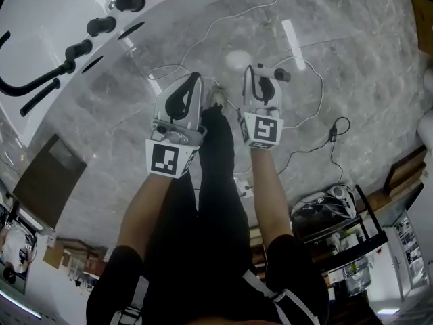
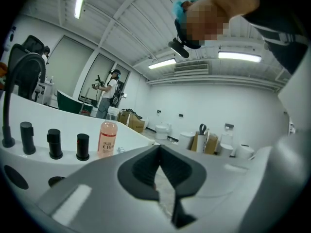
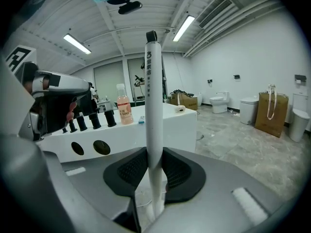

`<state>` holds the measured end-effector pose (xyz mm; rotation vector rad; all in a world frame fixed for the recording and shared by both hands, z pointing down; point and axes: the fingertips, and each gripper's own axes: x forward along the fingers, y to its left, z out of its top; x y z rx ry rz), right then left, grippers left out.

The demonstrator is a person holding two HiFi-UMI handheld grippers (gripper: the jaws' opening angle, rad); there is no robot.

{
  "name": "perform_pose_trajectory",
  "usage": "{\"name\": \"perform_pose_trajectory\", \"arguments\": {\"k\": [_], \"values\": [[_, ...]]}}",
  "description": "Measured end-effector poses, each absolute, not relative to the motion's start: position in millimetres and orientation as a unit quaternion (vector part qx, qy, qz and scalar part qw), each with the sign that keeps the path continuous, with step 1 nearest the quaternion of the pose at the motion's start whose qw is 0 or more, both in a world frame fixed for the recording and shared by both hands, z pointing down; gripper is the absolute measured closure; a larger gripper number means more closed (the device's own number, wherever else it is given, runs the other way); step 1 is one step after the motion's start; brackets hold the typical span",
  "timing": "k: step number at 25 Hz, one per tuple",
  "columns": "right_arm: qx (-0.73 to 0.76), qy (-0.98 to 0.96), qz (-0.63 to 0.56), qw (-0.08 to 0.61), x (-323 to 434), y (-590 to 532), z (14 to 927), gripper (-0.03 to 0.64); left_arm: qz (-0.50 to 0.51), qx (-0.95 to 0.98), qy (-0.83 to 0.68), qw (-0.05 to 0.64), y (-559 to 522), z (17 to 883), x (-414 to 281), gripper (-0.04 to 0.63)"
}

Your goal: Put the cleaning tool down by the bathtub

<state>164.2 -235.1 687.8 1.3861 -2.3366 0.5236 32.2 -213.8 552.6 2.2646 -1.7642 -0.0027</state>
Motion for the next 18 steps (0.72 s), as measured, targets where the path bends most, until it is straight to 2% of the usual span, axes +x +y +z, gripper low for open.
{"name": "perform_pose_trajectory", "arguments": {"k": [18], "values": [[0.468, -0.838, 0.178, 0.218, 141, -259, 812, 0.525, -0.002, 0.766, -0.627, 0.142, -235, 640, 9, 0.586]]}}
